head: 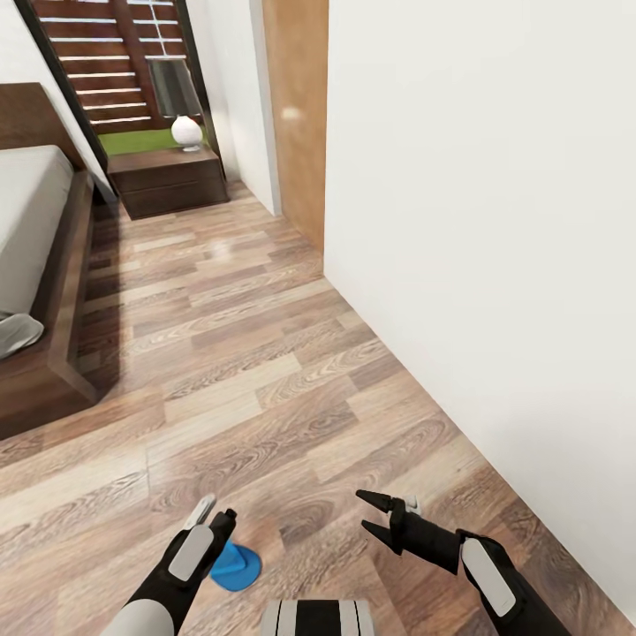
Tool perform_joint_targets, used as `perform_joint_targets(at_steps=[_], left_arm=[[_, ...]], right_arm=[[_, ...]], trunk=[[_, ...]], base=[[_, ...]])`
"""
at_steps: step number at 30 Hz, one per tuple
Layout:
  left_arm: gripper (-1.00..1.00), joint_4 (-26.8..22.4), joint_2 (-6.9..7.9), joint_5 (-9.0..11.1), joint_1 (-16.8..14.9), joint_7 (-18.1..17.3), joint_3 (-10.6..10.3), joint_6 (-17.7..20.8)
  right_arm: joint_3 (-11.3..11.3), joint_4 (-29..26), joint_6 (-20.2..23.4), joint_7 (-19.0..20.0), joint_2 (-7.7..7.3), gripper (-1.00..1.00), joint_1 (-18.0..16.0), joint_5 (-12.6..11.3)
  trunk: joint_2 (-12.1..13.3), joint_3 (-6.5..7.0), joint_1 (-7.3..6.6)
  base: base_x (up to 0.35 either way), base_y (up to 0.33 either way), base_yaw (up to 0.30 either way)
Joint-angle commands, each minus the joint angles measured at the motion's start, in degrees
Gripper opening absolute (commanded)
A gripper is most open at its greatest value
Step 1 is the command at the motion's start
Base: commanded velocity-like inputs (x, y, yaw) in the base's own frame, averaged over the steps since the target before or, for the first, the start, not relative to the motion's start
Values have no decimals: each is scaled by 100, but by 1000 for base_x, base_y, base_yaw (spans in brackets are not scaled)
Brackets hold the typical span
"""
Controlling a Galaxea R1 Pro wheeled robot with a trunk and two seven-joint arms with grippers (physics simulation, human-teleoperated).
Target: In the bedroom, move the book from the bed onto either nightstand, and place the two sandals side by side next to the bed.
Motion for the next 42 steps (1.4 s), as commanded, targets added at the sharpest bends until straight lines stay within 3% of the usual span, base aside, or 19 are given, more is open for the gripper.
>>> perform_joint_targets(at_steps=[1, 16, 21, 32, 42], left_arm=[[100, -16, -8, 36, 1, 24, 24, 26], [100, -16, -22, 39, 2, 63, 28, 14], [100, -10, -10, 43, 2, 64, 42, -3], [100, -7, -7, 46, 2, 66, 45, -3], [100, -7, -8, 52, 2, 65, 46, -3]], right_arm=[[-4, -1, 27, 9, 0, 100, -2, -7], [1, 0, 27, 8, 0, 100, -2, -7], [3, 2, 27, 7, 0, 100, -2, -7], [5, 0, 27, 14, 0, 100, -2, -7], [5, -3, 34, 16, 0, 100, -2, -7]], trunk=[[-2, -4, 1], [-2, -4, 1], [-8, -115, 14], [-8, -115, 14], [-22, -337, 39]], base=[[109, 0, 0], [14, 0, 0], [0, 0, 0], [0, 0, 0], [0, 0, 0]])
